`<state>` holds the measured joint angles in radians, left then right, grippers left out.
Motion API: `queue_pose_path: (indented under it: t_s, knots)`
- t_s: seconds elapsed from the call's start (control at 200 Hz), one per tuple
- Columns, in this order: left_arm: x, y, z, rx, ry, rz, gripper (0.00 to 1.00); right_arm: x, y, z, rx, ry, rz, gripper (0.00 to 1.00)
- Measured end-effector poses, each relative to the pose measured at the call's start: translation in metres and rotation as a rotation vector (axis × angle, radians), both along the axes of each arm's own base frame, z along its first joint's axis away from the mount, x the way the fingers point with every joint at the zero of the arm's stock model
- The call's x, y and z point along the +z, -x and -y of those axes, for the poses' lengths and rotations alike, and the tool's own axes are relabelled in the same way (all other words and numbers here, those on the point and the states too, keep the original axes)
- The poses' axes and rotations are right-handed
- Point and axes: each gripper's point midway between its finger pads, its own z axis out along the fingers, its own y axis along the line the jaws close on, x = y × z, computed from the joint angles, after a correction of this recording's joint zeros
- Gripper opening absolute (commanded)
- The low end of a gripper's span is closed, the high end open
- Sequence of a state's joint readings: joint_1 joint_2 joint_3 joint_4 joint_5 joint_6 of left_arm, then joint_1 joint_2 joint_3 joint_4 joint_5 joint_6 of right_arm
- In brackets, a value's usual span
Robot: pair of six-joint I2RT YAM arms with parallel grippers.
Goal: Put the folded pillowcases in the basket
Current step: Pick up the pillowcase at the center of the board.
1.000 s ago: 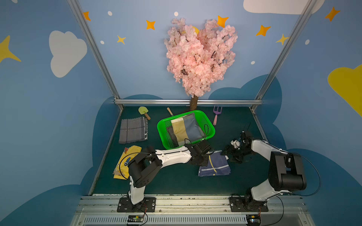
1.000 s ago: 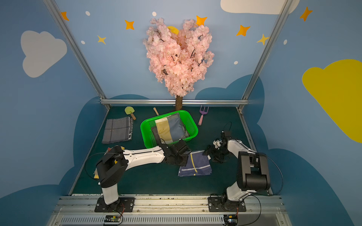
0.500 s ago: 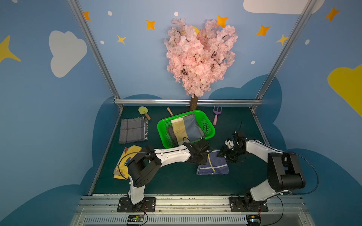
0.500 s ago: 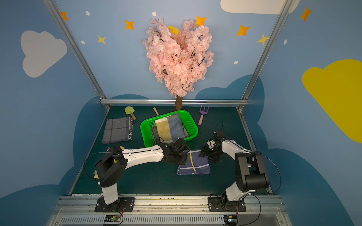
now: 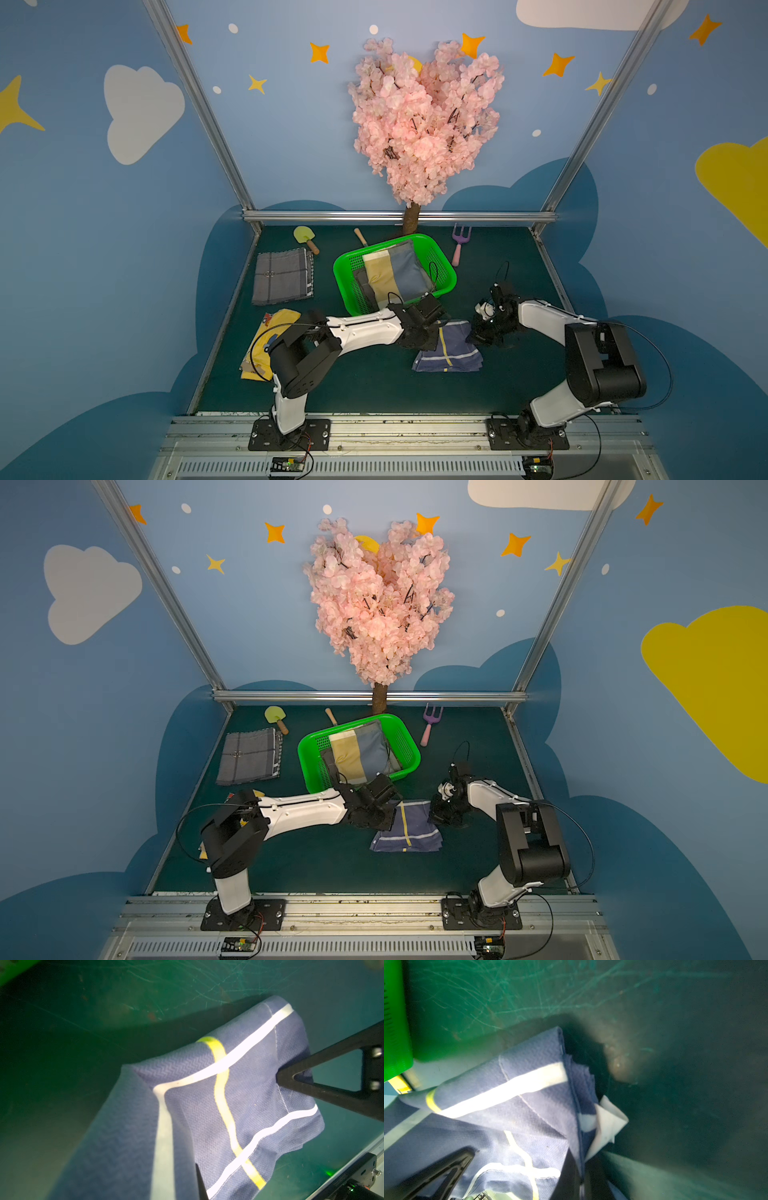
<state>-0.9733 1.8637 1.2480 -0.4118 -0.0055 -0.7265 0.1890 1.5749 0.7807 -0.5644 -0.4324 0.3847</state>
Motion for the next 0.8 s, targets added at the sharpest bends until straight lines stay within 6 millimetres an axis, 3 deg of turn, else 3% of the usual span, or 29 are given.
queue_pose_path:
  t_s: [0.22,0.461,0.616,0.736,0.801]
  knots:
    - [0.032,-0.003,0.002,-0.01,0.048,0.067,0.03,0.018,0.001,-0.001,0.009,0.008,0.048,0.0]
    - [0.053,-0.004,0.005,-0.022,0.07,0.119,0.03,0.083,-0.015,-0.013,0.035,-0.016,0.234,0.0]
    - [0.065,-0.005,0.009,-0.036,0.064,0.158,0.03,0.111,-0.021,-0.019,0.038,-0.029,0.305,0.0]
    - [0.088,-0.008,0.007,-0.039,0.076,0.216,0.03,0.13,-0.027,-0.023,0.043,-0.037,0.341,0.0]
    - [0.111,-0.013,0.005,-0.036,0.094,0.269,0.03,0.145,-0.034,-0.027,0.049,-0.044,0.375,0.0]
